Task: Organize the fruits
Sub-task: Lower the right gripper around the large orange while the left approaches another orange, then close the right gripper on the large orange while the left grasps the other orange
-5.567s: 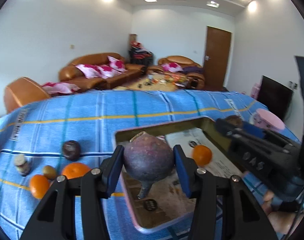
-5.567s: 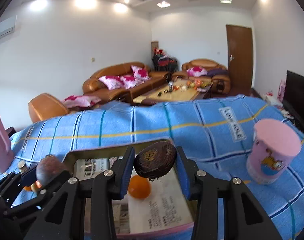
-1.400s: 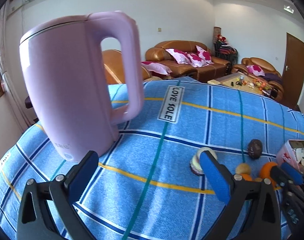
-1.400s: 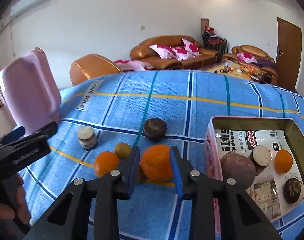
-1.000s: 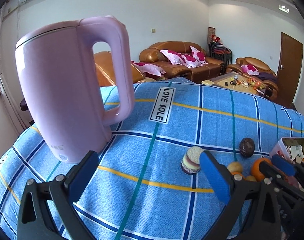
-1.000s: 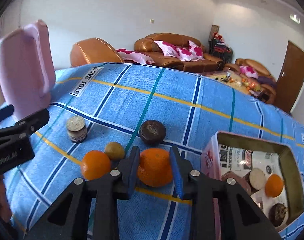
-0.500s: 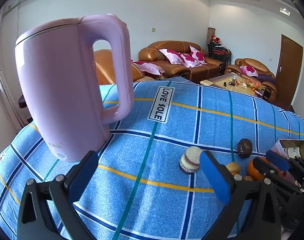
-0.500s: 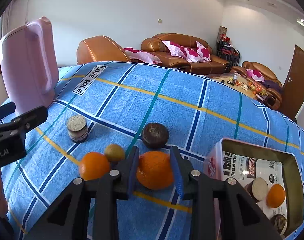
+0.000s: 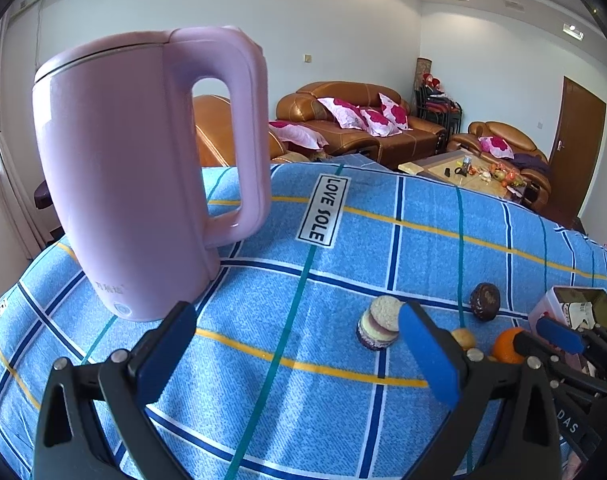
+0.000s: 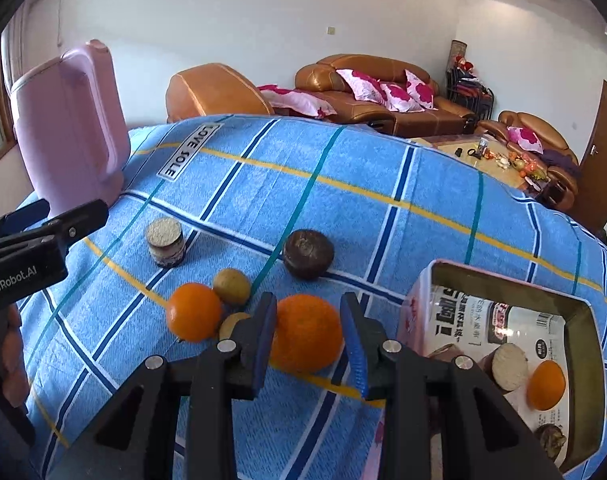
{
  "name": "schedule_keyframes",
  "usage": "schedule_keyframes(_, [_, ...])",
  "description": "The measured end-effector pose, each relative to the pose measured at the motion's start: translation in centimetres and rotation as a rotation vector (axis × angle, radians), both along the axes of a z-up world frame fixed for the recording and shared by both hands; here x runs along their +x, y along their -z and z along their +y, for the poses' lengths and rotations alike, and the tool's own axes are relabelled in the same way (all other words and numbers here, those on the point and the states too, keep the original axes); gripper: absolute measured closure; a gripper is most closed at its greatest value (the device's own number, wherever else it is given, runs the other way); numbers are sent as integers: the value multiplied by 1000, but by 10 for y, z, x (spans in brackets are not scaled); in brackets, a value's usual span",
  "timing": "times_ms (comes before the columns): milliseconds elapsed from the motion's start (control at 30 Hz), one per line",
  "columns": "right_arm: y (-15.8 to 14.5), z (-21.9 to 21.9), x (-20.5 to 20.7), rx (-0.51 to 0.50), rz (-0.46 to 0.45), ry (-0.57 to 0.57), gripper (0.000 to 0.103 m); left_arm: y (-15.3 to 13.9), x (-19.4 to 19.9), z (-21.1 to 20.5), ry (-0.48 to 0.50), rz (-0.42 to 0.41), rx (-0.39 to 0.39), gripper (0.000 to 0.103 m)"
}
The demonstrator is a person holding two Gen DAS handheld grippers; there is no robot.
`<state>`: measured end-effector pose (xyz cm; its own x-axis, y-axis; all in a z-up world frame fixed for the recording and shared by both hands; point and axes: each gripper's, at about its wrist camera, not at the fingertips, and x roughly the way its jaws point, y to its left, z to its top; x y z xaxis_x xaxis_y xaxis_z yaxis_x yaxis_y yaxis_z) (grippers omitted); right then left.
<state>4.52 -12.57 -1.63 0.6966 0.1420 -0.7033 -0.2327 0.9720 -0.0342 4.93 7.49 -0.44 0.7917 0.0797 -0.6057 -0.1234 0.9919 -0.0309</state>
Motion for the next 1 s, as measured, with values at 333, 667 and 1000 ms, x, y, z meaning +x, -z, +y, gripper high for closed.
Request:
schedule_keyframes(333, [11, 4, 19, 45, 66, 6, 51, 0, 0, 1, -2, 4, 0, 0])
schedule_keyframes(667, [4, -1, 3, 119, 127, -63, 50, 3, 3, 0, 2, 12, 3, 0])
schedule_keyframes(1000, [29, 19, 6, 157, 146, -71, 50, 10, 7, -3, 11, 21, 9, 0])
